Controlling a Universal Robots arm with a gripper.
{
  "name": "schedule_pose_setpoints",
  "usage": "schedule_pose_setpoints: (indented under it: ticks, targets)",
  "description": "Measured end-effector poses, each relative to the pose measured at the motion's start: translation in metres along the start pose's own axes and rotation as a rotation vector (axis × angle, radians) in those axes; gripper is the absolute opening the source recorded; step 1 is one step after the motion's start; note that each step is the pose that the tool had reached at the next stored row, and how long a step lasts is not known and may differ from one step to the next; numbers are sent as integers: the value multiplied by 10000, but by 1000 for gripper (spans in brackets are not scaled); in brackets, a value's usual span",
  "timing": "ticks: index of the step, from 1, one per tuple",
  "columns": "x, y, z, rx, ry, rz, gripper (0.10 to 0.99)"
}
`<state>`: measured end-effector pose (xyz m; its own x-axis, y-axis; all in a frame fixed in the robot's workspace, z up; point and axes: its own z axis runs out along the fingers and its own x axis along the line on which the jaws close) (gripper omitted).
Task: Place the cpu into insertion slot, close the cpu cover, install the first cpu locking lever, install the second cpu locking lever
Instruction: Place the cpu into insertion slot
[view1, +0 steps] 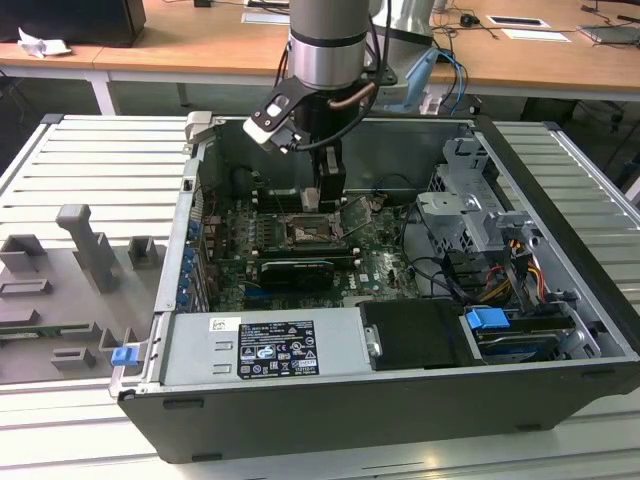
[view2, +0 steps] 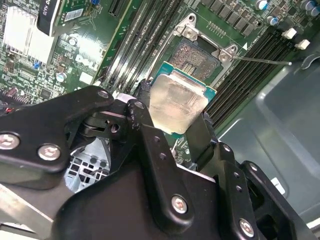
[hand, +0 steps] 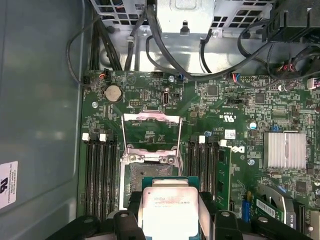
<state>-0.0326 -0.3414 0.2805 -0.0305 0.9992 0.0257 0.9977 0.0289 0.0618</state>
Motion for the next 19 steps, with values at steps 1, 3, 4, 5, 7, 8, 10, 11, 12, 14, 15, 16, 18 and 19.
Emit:
schedule_pose_setpoints:
  ticks: [1, 3, 4, 5, 7, 8, 10, 11, 12, 14, 15, 16, 18, 19]
  targets:
    - [0, 0, 4, 0, 0, 0, 533]
    - [0, -1, 13, 0, 1, 0, 533]
    - [0, -1, 17, 0, 1, 0, 533]
    - [0, -1, 22, -1, 2, 0, 533]
    - [-1, -2, 27, 0, 0, 0, 533]
    - [-1, -2, 32, -1, 1, 0, 533]
    - [10, -5, 67, -1, -1, 4, 533]
    - [28, -6, 104, -1, 1, 17, 533]
    - [38, -7, 125, -1, -2, 28, 533]
    - [60, -8, 166, -1, -2, 36, 533]
    - [70, -9, 186, -2, -2, 37, 533]
    - [87, -13, 223, -1, -2, 37, 533]
    - [107, -31, 275, -2, -2, 37, 533]
    - [111, -39, 294, -2, -2, 38, 533]
